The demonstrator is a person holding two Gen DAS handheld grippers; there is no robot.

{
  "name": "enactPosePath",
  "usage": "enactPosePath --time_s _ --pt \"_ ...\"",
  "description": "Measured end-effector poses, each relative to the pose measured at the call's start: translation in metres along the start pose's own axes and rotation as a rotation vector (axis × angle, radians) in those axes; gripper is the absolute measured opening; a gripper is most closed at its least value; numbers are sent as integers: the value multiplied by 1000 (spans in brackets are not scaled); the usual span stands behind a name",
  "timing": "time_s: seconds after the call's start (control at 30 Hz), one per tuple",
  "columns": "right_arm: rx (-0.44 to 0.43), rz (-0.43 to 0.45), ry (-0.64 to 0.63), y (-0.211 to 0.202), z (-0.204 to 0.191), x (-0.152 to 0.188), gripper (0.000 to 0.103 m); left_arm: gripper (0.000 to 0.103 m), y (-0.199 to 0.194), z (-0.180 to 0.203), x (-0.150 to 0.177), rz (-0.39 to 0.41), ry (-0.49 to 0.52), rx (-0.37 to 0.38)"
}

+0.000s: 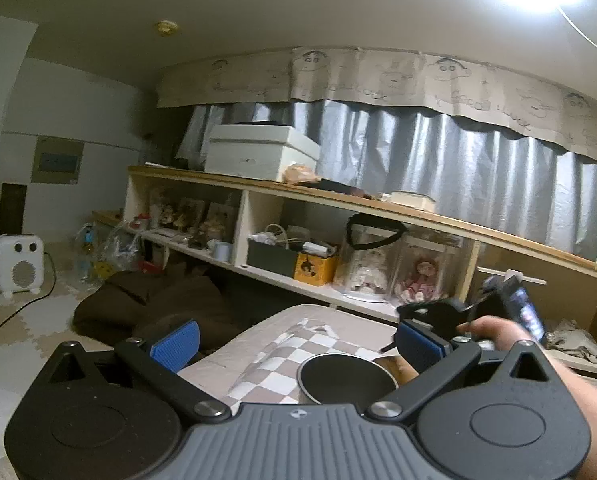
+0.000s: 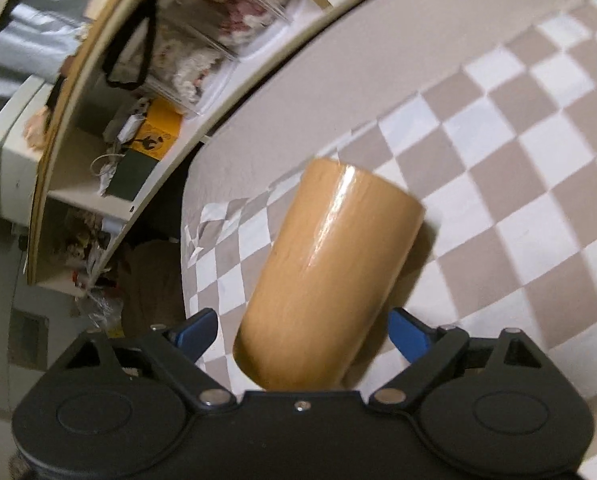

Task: Flip cup upright
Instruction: 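Move the right tool to the lying wooden cup and grasp its body, then lift the wooden cup with the right tool and carry it toward the left tool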

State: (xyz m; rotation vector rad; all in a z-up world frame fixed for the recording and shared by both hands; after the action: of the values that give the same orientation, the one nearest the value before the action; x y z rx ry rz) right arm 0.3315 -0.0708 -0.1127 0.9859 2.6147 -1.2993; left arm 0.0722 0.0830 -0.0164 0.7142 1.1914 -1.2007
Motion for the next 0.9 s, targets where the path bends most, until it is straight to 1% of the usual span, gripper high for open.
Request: enactPosePath --time_s 0.07,0.1,0.13,0.17,0.33,0.5,0.63,0.9 --pt "4 -26 52 12 2 2 88 103 0 1 1 4 10 15" --pt "1 -22 67 14 4 3 87 103 0 2 2 1 14 19" --pt "-2 -9 61 14 2 2 84 103 1 3 2 -4 18 24" --pt "8 -13 44 13 1 3 81 103 2 3 3 -8 20 28" --pt "-24 -37 -17 5 4 5 80 103 4 2 5 -32 18 35" --pt "13 -74 -184 -20 14 17 78 103 2 2 4 -46 20 39" --pt "56 -109 -311 -46 30 34 77 103 1 2 4 -63 18 42" --pt "139 -196 -654 -90 47 70 76 103 1 6 6 -97 31 43"
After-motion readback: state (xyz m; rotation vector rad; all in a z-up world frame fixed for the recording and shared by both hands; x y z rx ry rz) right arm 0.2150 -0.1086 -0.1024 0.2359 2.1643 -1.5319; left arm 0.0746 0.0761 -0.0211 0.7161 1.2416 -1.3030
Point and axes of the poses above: each gripper's, at about its wrist camera, not at the fingertips, and y roughly the way its jaws point, z to its right, x to its underside, the point moved 6 cm from there along y, roughly the way its jaws point, and after that the axes turned 6 degrees about -y, right-handed, at the moved point
